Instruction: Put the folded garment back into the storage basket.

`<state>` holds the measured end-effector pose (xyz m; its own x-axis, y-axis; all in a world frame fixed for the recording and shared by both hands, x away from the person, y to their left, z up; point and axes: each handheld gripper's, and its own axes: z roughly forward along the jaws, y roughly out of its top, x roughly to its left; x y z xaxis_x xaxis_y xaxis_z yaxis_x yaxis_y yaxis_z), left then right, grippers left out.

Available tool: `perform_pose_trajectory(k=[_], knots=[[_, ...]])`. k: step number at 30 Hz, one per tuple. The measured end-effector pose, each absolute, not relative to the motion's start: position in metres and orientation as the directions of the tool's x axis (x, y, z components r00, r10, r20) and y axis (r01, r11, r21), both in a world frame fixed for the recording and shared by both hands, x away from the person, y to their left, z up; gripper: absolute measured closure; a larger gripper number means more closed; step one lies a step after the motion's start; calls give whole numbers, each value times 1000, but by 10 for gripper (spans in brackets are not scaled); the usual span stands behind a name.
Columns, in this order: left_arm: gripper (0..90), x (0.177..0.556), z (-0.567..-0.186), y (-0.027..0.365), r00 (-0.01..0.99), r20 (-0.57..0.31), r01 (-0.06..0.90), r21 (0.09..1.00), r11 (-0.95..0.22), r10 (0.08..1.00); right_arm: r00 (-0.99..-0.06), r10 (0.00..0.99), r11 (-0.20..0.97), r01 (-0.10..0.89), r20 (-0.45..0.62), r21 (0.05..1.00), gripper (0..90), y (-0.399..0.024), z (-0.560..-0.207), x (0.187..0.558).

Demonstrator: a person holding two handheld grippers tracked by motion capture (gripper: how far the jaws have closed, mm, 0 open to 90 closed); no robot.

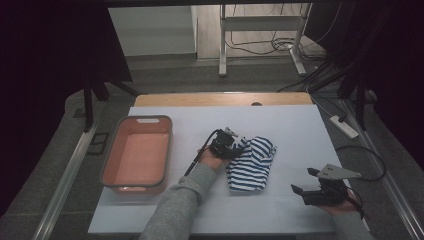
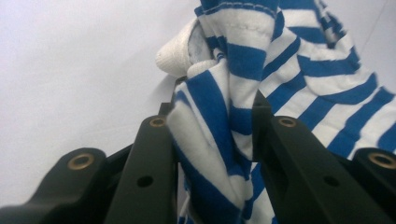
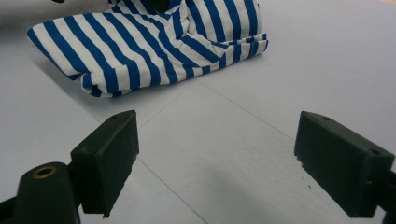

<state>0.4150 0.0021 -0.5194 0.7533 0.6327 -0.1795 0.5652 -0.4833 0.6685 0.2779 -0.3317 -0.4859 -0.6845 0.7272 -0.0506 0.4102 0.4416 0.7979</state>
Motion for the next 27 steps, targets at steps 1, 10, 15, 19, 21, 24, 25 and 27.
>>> perform_pose_trajectory(k=[1, 10, 15, 19, 21, 24, 25, 27], knots=[[727, 414, -518, 2, 755, -179, 562, 673, -481, 631, -684, 727, 442, 410, -51, 798, 145, -332, -486, 278], [731, 406, -502, 6, 766, -214, 542, 721, -431, 606, -681, 730, 443, 410, -55, 797, 147, -332, -486, 278], [731, 402, -494, 8, 773, -234, 535, 740, -408, 589, -680, 731, 443, 412, -55, 796, 147, -332, -486, 278], [732, 400, -490, 9, 777, -240, 531, 746, -401, 582, -680, 731, 444, 412, -56, 796, 147, -332, -486, 278], [732, 398, -488, 10, 777, -250, 533, 750, -393, 577, -680, 731, 443, 412, -56, 796, 147, -332, -486, 278], [732, 395, -483, 11, 784, -259, 525, 762, -379, 565, -679, 732, 443, 411, -57, 797, 147, -332, -485, 278], [732, 395, -483, 11, 784, -259, 525, 762, -379, 565, -679, 732, 443, 411, -57, 797, 147, -332, -485, 278], [732, 392, -480, 11, 786, -262, 521, 768, -373, 559, -679, 732, 444, 409, -59, 797, 147, -331, -485, 278]])
